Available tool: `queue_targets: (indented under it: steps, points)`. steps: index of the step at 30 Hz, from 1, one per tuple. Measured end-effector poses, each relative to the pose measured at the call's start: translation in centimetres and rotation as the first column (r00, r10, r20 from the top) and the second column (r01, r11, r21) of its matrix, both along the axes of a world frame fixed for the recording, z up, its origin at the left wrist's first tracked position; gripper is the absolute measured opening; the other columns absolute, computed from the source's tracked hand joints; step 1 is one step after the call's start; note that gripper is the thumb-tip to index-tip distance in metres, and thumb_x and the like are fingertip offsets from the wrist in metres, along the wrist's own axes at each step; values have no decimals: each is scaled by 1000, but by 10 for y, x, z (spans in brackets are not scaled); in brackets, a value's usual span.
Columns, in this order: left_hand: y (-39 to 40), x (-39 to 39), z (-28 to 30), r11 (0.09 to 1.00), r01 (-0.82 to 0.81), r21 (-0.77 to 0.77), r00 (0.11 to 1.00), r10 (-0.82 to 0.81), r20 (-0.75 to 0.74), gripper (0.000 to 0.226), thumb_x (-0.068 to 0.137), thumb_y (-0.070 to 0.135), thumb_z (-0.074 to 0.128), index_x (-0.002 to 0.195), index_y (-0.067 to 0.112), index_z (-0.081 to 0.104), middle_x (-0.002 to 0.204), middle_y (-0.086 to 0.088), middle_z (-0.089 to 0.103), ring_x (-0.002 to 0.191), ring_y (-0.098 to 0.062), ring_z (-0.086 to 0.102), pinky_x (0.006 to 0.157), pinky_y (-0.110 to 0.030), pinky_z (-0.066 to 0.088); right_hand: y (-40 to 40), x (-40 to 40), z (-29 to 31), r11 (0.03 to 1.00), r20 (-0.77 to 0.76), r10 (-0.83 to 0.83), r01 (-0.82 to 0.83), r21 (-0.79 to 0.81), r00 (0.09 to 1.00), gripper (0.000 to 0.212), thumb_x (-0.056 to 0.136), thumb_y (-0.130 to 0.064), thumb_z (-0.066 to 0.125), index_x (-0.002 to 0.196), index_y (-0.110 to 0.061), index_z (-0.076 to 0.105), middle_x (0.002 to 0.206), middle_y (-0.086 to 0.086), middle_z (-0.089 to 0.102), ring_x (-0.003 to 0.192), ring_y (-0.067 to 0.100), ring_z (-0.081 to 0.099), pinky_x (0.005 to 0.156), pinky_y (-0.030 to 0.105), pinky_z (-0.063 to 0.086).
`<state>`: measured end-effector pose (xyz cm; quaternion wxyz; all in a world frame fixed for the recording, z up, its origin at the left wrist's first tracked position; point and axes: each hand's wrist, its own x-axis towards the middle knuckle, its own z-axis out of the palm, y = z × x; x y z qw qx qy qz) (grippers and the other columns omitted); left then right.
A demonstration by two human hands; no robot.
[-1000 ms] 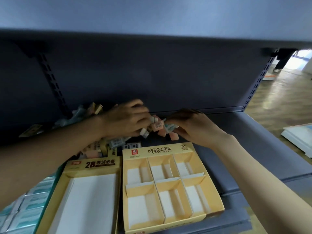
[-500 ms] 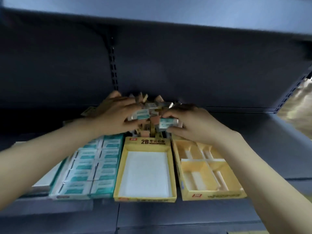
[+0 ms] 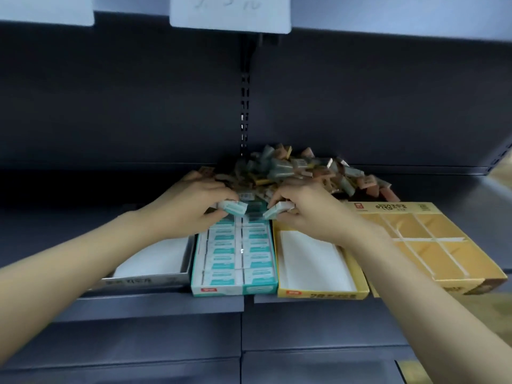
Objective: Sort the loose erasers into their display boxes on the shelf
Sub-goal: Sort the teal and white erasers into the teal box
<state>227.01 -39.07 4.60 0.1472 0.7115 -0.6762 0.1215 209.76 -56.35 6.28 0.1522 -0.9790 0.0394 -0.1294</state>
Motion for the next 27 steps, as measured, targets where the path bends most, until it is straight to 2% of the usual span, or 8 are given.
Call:
queue_targets:
  steps: [4,7,9,12,14,19,24,27]
  points:
    - [8,-3,-5,995,-89,54,972,99,-212,29,82,43,57,108,31,66,92,11,68,87,-11,56,80,-30,34,13,5,-1,999,-44,-38,39,29,998,17,85,-6,62,95,-17,69,83,-14,44,73,0,43,64,5,33]
    - [9,-9,0,979,-94,183,925,153,-347,24,82,33,68,106,29,67,89,14,65,81,-7,55,76,-17,40,19,8,-1,997,-50,-43,46,55,998,20,84,-4,62,97,-17,70,87,-13,48,75,-1,46,65,7,33]
    - [9,-12,0,957,-89,277,918,186,-349,23,83,37,64,104,28,69,91,9,67,84,-12,57,73,-21,42,22,10,-1,998,-62,-31,34,52,998,21,84,-6,63,102,-16,68,94,-5,57,83,8,53,69,15,39]
    - [10,-11,-7,929,-135,345,949,221,-224,26,87,42,56,107,31,67,97,11,63,90,-11,49,80,-27,34,28,13,-1,993,-97,-36,47,110,995,33,84,-7,64,115,-16,60,95,-3,62,87,13,58,73,23,47]
    - [11,-8,-9,927,-163,337,943,248,-224,27,88,41,55,108,29,67,104,9,61,95,-12,50,86,-30,38,30,15,0,978,-117,-43,66,198,992,39,84,-8,66,120,-18,53,90,-10,58,85,8,59,72,18,49]
    - [15,0,-13,928,-200,315,884,309,-350,27,87,36,59,110,22,63,102,6,60,96,-13,56,85,-28,44,29,22,3,970,-176,-21,63,235,984,16,89,-11,61,101,-18,67,93,-13,64,86,-1,59,71,6,46]
    - [16,4,-18,942,-213,261,858,308,-411,18,85,34,63,98,23,65,101,7,63,88,-12,57,79,-29,47,25,27,4,972,-288,-20,87,219,957,20,89,-11,60,103,-18,72,92,-16,63,91,2,60,81,16,47]
    - [12,1,-21,956,-215,198,863,281,-420,17,83,32,66,96,20,67,94,10,54,74,0,49,67,-11,38,23,29,1,969,-316,-40,114,221,948,20,89,-13,59,103,-22,72,91,-20,60,90,-1,58,76,9,46]
